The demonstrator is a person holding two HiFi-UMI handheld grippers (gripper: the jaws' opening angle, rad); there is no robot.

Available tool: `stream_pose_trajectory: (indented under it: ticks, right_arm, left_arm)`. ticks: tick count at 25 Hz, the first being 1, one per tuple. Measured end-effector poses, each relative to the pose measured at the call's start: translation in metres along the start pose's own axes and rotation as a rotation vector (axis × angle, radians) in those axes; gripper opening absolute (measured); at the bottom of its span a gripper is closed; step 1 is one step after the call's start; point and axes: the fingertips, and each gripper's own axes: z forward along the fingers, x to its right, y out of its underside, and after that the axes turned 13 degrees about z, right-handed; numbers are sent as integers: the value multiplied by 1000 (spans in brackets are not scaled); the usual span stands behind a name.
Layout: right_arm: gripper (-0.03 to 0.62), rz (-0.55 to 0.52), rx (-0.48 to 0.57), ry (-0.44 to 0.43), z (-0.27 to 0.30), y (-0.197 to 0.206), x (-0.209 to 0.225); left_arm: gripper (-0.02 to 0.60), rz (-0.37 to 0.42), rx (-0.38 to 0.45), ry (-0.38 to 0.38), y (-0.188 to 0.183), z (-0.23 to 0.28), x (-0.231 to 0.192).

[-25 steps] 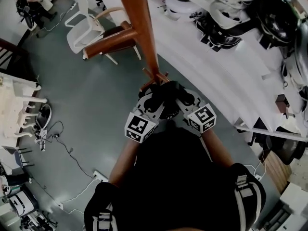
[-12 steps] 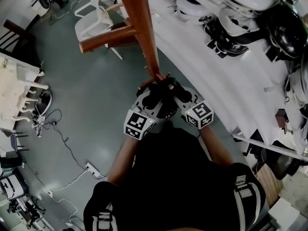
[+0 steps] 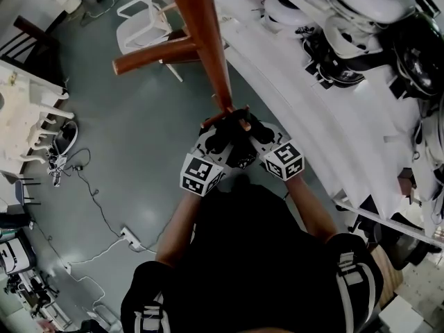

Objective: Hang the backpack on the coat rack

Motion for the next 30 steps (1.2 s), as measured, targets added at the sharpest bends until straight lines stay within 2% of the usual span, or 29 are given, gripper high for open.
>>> stream_pose_trajectory:
  ticks: [19, 30]
  right_arm:
    - [80, 37, -87, 35, 30, 33, 22]
    - [91, 49, -79, 42, 36, 41, 26]
  left_arm:
    - [91, -21, -86, -7, 42, 19, -15]
    - [101, -2, -72, 9, 51, 21, -18]
